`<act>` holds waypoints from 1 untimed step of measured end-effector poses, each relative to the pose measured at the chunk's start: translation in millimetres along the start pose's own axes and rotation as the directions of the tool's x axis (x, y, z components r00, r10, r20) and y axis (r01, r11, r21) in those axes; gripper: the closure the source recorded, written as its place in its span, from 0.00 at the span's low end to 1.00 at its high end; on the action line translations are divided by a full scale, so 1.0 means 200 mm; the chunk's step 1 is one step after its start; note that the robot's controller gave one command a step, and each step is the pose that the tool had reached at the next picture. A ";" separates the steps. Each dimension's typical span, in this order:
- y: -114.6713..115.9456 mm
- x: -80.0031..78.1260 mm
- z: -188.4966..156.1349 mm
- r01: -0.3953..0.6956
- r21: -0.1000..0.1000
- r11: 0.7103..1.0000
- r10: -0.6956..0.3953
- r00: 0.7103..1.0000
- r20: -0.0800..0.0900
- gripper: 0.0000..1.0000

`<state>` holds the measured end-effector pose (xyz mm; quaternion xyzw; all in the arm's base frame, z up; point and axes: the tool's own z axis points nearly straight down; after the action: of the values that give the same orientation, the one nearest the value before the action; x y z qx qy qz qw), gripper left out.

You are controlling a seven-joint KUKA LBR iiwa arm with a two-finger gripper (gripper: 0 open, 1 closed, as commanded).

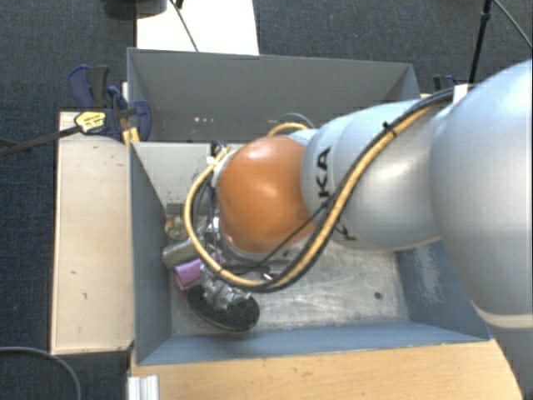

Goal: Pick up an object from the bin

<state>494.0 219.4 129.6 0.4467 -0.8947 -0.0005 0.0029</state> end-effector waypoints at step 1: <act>0.00 -0.01 -0.02 0.001 0.004 1.000 -0.001 1.000 0.007 0.00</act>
Offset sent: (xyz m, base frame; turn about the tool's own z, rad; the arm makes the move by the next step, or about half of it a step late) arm 0.0000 0.0000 0.0000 0.0000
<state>495.8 221.0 133.9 0.4472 -0.8944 -0.0005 -0.0013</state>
